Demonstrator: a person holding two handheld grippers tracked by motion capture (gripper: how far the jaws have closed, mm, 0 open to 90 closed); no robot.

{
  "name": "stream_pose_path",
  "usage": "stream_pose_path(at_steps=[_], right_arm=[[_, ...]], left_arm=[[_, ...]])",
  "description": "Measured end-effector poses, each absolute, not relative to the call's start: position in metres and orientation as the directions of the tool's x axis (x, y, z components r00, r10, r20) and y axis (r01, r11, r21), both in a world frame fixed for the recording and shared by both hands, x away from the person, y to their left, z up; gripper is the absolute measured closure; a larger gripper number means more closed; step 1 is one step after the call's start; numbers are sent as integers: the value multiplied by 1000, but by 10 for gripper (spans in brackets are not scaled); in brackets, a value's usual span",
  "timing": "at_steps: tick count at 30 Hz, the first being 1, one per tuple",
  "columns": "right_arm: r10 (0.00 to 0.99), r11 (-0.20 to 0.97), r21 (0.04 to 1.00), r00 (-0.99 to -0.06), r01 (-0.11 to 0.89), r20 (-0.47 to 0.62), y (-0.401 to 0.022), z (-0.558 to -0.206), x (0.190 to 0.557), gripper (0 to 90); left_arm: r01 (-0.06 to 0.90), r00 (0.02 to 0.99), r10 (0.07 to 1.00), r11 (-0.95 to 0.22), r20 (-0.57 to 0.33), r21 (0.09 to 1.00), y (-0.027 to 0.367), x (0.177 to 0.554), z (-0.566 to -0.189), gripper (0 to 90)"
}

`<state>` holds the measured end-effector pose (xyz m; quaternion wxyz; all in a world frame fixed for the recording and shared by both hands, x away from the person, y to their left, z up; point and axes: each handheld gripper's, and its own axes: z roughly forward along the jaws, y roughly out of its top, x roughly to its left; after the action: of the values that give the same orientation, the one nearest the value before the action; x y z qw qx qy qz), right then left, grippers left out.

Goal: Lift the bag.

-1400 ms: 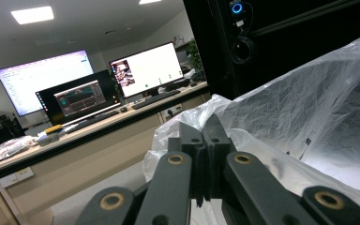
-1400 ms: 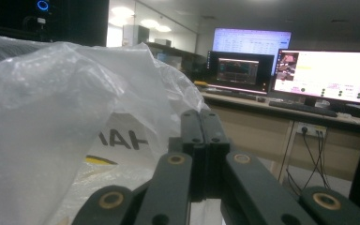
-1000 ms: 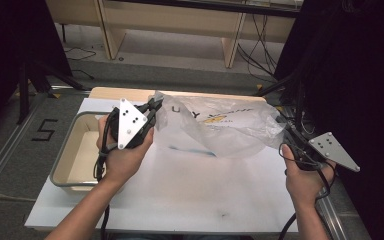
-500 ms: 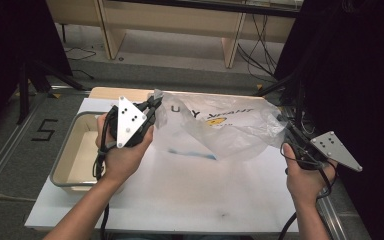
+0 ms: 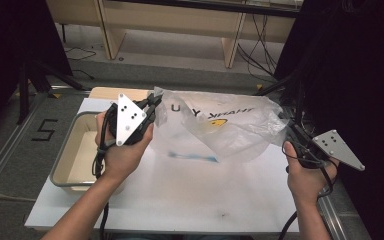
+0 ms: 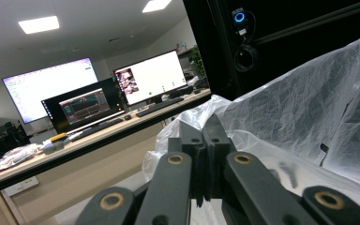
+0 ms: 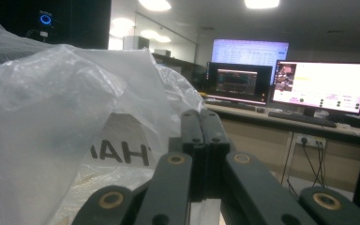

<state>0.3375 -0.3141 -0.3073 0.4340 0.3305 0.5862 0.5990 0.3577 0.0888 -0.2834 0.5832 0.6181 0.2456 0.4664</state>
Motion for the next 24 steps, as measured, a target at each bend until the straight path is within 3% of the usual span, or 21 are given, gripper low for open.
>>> stream_pose_path(at_steps=[24], right_arm=[[908,61,988,-404,-144,-115,-314,-305,338,900]], left_arm=[[-249,436,852,-196,291,948,89,359,-281,894]])
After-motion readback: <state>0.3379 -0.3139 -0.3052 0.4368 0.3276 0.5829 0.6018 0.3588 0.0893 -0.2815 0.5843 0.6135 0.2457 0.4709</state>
